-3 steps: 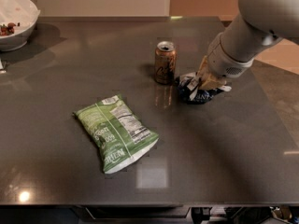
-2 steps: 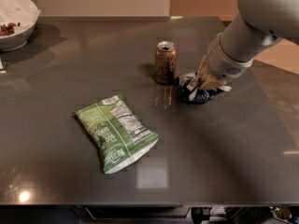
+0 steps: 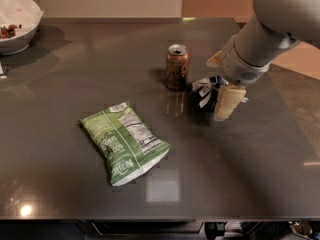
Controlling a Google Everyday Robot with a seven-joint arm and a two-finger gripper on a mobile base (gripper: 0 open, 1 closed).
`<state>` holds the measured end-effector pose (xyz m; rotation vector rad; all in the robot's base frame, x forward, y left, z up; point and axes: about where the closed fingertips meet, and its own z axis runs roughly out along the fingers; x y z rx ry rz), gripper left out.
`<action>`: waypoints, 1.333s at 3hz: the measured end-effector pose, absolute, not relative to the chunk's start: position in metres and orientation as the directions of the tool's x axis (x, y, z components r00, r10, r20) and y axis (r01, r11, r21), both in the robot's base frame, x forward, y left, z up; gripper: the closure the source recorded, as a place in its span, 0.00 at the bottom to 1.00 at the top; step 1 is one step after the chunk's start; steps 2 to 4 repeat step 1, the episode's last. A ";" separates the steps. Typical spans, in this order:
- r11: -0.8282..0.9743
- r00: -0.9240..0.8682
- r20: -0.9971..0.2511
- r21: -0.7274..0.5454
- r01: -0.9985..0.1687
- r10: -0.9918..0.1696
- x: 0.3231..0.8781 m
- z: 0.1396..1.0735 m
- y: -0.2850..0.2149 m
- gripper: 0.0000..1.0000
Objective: Move blue chip bag near orange can
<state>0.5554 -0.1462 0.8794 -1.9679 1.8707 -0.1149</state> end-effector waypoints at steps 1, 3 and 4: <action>-0.006 0.091 -0.225 -0.354 -0.935 -0.970 0.555 0.879 -0.146 0.00; -0.006 0.091 -0.225 -0.354 -0.935 -0.970 0.555 0.879 -0.146 0.00; -0.006 0.091 -0.225 -0.354 -0.935 -0.970 0.555 0.879 -0.146 0.00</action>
Offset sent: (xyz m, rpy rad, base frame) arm 0.0000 0.0000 0.0000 0.0000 0.0000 0.0000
